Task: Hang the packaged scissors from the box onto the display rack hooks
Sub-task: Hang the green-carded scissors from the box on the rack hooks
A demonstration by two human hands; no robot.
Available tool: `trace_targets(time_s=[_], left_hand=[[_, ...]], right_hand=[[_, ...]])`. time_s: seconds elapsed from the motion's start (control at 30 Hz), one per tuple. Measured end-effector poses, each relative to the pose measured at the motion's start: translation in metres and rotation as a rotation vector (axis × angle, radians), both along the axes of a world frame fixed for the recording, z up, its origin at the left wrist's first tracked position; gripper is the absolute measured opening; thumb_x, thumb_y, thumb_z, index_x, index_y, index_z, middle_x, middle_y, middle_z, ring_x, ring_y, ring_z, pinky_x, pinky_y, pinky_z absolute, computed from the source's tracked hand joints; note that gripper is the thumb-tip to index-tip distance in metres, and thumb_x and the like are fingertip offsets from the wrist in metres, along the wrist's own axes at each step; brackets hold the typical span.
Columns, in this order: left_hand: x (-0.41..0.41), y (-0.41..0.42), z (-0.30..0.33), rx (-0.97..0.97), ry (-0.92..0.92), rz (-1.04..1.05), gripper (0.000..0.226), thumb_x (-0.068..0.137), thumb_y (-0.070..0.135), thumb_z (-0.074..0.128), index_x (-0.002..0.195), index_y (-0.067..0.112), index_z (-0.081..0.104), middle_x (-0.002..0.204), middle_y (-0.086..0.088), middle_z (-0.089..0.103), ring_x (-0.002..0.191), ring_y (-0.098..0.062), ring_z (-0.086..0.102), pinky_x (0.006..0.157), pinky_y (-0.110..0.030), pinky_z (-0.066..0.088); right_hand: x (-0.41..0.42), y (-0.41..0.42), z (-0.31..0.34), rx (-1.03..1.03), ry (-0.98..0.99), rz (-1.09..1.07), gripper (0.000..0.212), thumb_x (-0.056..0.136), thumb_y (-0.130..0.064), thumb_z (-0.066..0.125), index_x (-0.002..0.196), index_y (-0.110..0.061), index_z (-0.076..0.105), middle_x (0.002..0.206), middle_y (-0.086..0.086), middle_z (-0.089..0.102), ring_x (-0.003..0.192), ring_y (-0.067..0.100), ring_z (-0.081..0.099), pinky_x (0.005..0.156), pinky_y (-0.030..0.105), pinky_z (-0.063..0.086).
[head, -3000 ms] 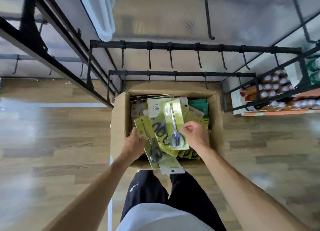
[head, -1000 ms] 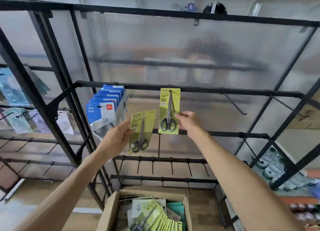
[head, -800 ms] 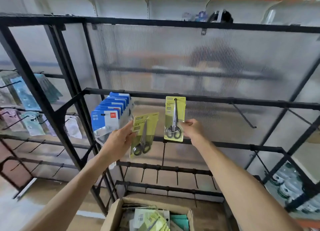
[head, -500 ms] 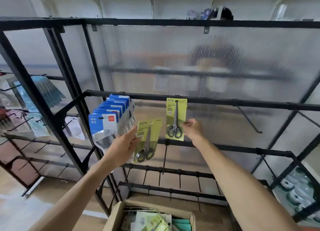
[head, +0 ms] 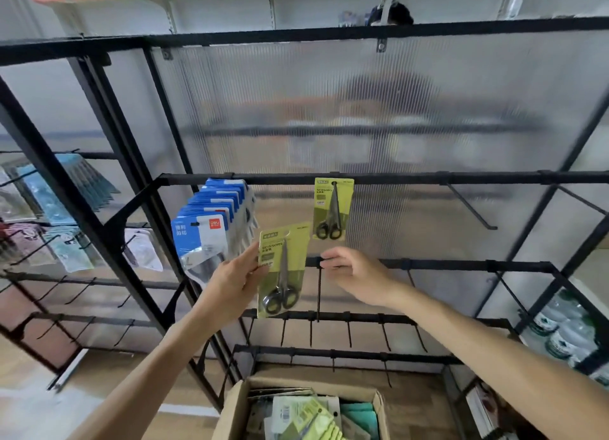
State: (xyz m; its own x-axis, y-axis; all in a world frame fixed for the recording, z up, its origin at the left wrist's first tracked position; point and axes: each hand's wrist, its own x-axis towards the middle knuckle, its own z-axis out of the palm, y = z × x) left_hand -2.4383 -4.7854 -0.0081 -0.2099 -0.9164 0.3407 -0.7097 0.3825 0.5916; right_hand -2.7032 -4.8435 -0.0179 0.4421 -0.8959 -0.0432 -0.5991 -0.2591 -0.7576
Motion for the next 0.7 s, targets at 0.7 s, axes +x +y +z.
trace_targets(time_s=[0.7], left_hand=[[-0.032, 0.007, 0.029, -0.026, -0.112, -0.06, 0.051, 0.094, 0.034, 0.062, 0.141, 0.029, 0.044, 0.136, 0.009, 0.06, 0.122, -0.01, 0.06, 0.103, -0.041, 0.051]], right_hand=[[-0.022, 0.036, 0.03, -0.139, -0.447, -0.353, 0.008, 0.093, -0.022, 0.069, 0.097, -0.029, 0.072, 0.097, -0.004, 0.077, 0.091, 0.013, 0.072, 0.085, 0.044, 0.06]])
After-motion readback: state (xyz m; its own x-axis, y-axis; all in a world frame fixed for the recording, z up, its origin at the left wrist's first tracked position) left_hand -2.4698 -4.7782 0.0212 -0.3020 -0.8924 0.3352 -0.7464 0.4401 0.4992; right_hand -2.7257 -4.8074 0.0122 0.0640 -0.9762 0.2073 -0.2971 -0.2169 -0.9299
